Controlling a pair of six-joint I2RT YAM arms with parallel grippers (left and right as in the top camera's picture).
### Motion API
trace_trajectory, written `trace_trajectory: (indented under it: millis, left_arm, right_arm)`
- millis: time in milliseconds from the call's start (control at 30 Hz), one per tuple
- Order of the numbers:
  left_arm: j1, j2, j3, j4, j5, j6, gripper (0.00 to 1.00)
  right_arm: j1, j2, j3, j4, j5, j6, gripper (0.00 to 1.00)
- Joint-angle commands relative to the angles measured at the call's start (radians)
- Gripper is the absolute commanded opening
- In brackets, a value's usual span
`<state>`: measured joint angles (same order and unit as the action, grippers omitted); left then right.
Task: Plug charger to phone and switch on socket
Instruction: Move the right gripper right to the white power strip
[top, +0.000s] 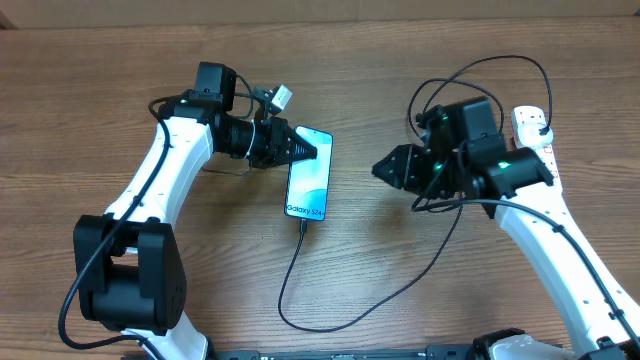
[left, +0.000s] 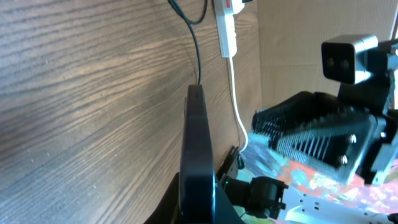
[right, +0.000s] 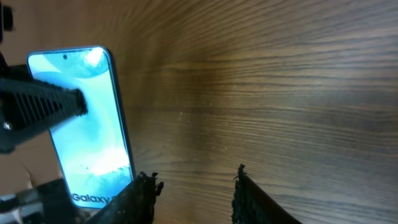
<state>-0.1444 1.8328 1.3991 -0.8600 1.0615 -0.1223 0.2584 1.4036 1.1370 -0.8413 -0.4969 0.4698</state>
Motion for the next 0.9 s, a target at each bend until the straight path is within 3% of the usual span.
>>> trace_trajectory:
  millis: [0,200,433,867]
  left_arm:
    - [0.000,-0.021,0.010,0.026,0.064,0.013,0.04]
    - [0.000,-0.021,0.010,0.048,0.096,0.002,0.04]
    - [0.000,-0.021,0.010,0.092,0.099,-0.002,0.04]
    - [0.000,-0.021,0.010,0.341,0.005,-0.323,0.04]
  right_arm:
    - [-0.069,0.001,0.016,0.002,-0.067,0.005,0.37]
    - [-0.141,0.001,0.026,0.002,-0.074,0.005,0.27]
    - [-0.264,0.001,0.076,0.001,-0.074,0.005,0.04]
    - [-0.597,0.001,0.129,-0.009,-0.075,0.013,0.04]
